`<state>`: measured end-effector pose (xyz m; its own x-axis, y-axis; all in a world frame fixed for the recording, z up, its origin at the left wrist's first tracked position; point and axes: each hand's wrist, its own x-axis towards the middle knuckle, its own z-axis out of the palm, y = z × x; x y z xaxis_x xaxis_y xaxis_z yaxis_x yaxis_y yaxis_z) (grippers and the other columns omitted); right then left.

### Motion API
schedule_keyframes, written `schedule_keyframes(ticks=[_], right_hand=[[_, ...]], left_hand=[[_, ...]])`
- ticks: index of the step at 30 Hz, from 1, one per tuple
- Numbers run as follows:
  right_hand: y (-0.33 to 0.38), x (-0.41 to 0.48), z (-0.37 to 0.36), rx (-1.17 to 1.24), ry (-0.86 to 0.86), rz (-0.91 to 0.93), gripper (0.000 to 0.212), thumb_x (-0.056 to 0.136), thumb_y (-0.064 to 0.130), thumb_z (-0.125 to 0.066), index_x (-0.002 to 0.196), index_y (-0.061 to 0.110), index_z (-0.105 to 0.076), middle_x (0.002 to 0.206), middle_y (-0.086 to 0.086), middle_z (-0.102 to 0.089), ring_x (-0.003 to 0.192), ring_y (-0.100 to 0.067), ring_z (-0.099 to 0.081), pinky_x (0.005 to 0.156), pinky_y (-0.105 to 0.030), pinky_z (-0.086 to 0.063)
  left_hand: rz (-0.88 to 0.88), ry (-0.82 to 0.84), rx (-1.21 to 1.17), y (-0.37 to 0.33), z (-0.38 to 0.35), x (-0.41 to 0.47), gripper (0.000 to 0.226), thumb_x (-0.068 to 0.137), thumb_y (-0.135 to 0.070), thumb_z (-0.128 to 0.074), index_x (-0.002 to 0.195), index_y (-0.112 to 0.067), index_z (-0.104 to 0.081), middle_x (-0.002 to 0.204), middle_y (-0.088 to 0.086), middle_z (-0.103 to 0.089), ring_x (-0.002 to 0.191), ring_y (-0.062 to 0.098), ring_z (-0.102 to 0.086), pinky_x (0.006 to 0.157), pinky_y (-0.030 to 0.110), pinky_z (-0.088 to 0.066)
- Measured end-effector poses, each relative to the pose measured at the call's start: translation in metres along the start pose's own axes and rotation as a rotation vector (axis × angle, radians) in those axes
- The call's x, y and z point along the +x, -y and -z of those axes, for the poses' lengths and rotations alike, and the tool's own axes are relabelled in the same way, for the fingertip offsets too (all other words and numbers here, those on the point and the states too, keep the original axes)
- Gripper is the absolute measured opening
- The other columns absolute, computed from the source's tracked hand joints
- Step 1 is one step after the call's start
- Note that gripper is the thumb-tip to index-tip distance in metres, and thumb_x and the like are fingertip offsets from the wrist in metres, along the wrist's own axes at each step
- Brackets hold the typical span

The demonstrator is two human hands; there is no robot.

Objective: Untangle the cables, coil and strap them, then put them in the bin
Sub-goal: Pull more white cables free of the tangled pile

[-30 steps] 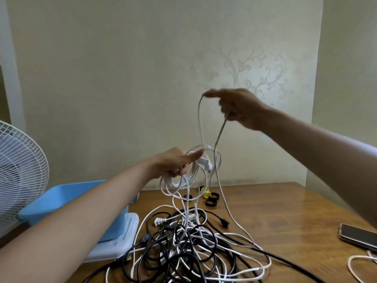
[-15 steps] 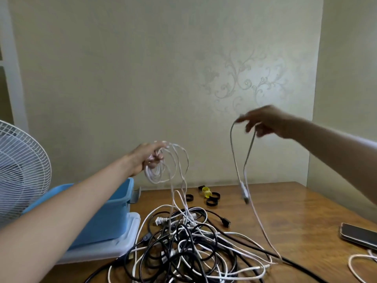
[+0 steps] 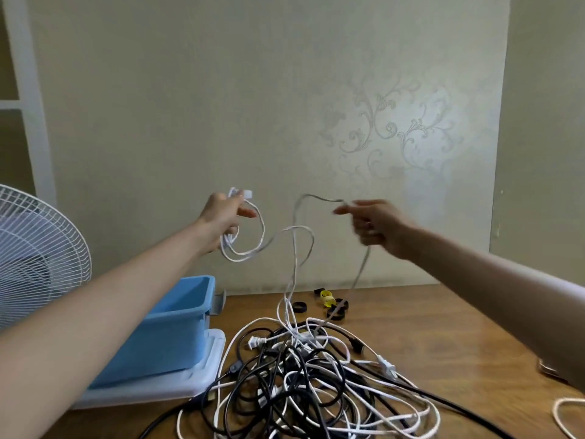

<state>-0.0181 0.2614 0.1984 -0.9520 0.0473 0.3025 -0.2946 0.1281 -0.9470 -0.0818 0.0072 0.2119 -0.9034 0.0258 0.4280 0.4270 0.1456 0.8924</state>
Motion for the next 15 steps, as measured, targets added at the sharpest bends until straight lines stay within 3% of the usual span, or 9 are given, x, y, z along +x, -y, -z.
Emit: schedule_keyframes(ticks=[2, 4, 5, 6, 7, 10, 12, 14, 15], right_hand=[[-0.011, 0.013, 0.039, -0.153, -0.233, -0.06, 0.019, 0.097, 0.015, -0.052, 0.096, 0.003, -0.067, 0.044, 0.004, -0.032, 0.029, -0.005, -0.024, 0.032, -0.013, -0.018], [-0.03, 0.018, 0.074, -0.793, -0.325, -0.174, 0.018, 0.092, 0.013, -0.059, 0.095, -0.001, -0.069, 0.057, -0.007, -0.054, 0.038, -0.012, -0.052, 0.038, -0.017, -0.039], [-0.038, 0.016, 0.082, -1.159, -0.28, -0.234, 0.02, 0.091, 0.014, -0.06, 0.102, 0.0, -0.068, 0.077, -0.014, -0.065, 0.065, -0.02, -0.068, 0.056, -0.024, -0.051], [-0.046, 0.013, 0.082, -1.399, -0.211, -0.22, 0.029, 0.09, 0.017, -0.063, 0.115, 0.003, -0.064, 0.104, -0.017, -0.068, 0.096, -0.025, -0.067, 0.078, -0.029, -0.051], [-0.049, 0.011, 0.073, -1.443, -0.142, -0.159, 0.04, 0.088, 0.019, -0.066, 0.126, 0.007, -0.058, 0.123, -0.015, -0.062, 0.115, -0.027, -0.059, 0.092, -0.03, -0.045], [-0.042, -0.001, 0.011, -0.959, 0.093, 0.175, 0.051, 0.083, 0.026, -0.073, 0.13, 0.016, -0.056, 0.13, -0.007, -0.06, 0.121, -0.019, -0.055, 0.099, -0.028, -0.042], [-0.031, -0.008, -0.039, -0.705, 0.287, 0.231, 0.051, 0.085, 0.03, -0.07, 0.132, 0.019, -0.053, 0.129, -0.003, -0.059, 0.119, -0.015, -0.055, 0.095, -0.023, -0.042], [-0.02, -0.013, -0.078, -0.531, 0.447, 0.227, 0.039, 0.09, 0.026, -0.064, 0.125, 0.014, -0.054, 0.112, -0.006, -0.065, 0.105, -0.016, -0.062, 0.089, -0.021, -0.046], [-0.014, -0.014, -0.088, -0.462, 0.477, 0.239, 0.026, 0.092, 0.022, -0.06, 0.116, 0.009, -0.059, 0.094, -0.007, -0.067, 0.088, -0.017, -0.065, 0.081, -0.022, -0.05]], left_hand=[[-0.025, -0.039, -0.061, 0.002, 0.017, 0.006, 0.036, 0.103, -0.021, -0.039, 0.071, -0.007, -0.047, 0.048, 0.002, -0.05, 0.026, 0.001, -0.025, 0.03, 0.011, -0.018], [-0.065, -0.021, -0.097, -0.002, 0.028, 0.009, 0.042, 0.103, -0.023, -0.037, 0.063, -0.011, -0.038, 0.04, -0.006, -0.039, 0.028, 0.002, -0.025, 0.031, 0.012, -0.018], [-0.087, 0.002, -0.114, -0.006, 0.032, 0.011, 0.044, 0.104, -0.024, -0.035, 0.061, -0.013, -0.035, 0.038, -0.009, -0.035, 0.029, 0.002, -0.023, 0.031, 0.013, -0.018], [-0.11, 0.031, -0.136, -0.011, 0.033, 0.013, 0.045, 0.104, -0.025, -0.034, 0.061, -0.015, -0.032, 0.037, -0.01, -0.031, 0.03, 0.002, -0.021, 0.032, 0.013, -0.017], [-0.132, 0.06, -0.162, -0.016, 0.032, 0.014, 0.045, 0.105, -0.026, -0.032, 0.06, -0.016, -0.029, 0.038, -0.011, -0.028, 0.031, 0.002, -0.02, 0.032, 0.013, -0.016], [-0.171, 0.113, -0.212, -0.035, 0.017, 0.014, 0.047, 0.105, -0.028, -0.031, 0.059, -0.017, -0.026, 0.039, -0.011, -0.025, 0.032, 0.003, -0.019, 0.032, 0.014, -0.015], [-0.176, 0.112, -0.236, -0.045, 0.002, 0.007, 0.045, 0.104, -0.027, -0.032, 0.061, -0.017, -0.031, 0.039, -0.01, -0.03, 0.032, 0.003, -0.022, 0.033, 0.013, -0.016], [-0.201, 0.089, -0.241, -0.053, -0.009, -0.003, 0.034, 0.104, -0.025, -0.035, 0.074, -0.02, -0.05, 0.043, -0.007, -0.042, 0.033, 0.003, -0.025, 0.034, 0.013, -0.019], [-0.246, 0.072, -0.19, -0.055, -0.012, -0.009, 0.026, 0.103, -0.025, -0.037, 0.088, -0.022, -0.058, 0.046, -0.006, -0.049, 0.033, 0.003, -0.027, 0.035, 0.014, -0.021]])
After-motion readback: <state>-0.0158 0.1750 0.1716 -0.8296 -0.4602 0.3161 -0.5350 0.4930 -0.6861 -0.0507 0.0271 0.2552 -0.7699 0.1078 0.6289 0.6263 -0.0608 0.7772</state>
